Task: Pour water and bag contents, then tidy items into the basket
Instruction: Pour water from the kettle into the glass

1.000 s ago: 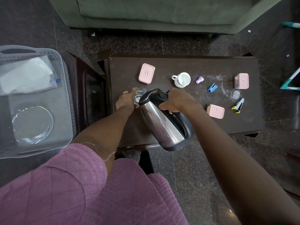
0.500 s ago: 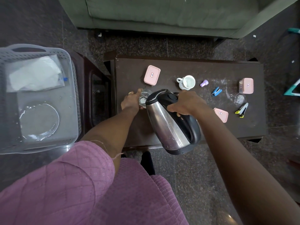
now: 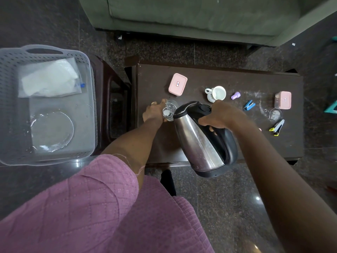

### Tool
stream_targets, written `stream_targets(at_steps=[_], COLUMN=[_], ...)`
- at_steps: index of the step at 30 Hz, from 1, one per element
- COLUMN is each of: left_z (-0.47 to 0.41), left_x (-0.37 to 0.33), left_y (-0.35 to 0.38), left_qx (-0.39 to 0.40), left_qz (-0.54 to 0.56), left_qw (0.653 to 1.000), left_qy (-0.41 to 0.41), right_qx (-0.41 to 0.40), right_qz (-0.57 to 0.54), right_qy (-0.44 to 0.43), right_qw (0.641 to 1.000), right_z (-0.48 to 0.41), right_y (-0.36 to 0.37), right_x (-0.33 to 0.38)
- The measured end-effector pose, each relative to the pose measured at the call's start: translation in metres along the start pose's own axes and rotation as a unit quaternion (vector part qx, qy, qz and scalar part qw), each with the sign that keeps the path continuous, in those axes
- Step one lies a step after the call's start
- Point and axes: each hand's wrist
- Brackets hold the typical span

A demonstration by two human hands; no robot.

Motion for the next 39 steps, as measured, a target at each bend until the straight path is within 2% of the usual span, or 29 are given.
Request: stream_targets(at_steps=[39], left_z=[0.0031], left_x=[-0.0005], left_y=[0.005], left_qx=[-0.005], left_qz=[-0.02], left_qw=[1.0], left_qy=[0.007], right_qx=[-0.006], right_qz=[0.0], right_qy=[-0.016], right_qw=[1.0], right_z=[0.001], right_y=[0.0052], right_x=[-0.0006])
Point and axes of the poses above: each hand's wrist, its own z-axis away from the middle knuckle, its own y-axis out of the palm, x = y × z, and after that the axes turned 11 degrees about y, right-handed
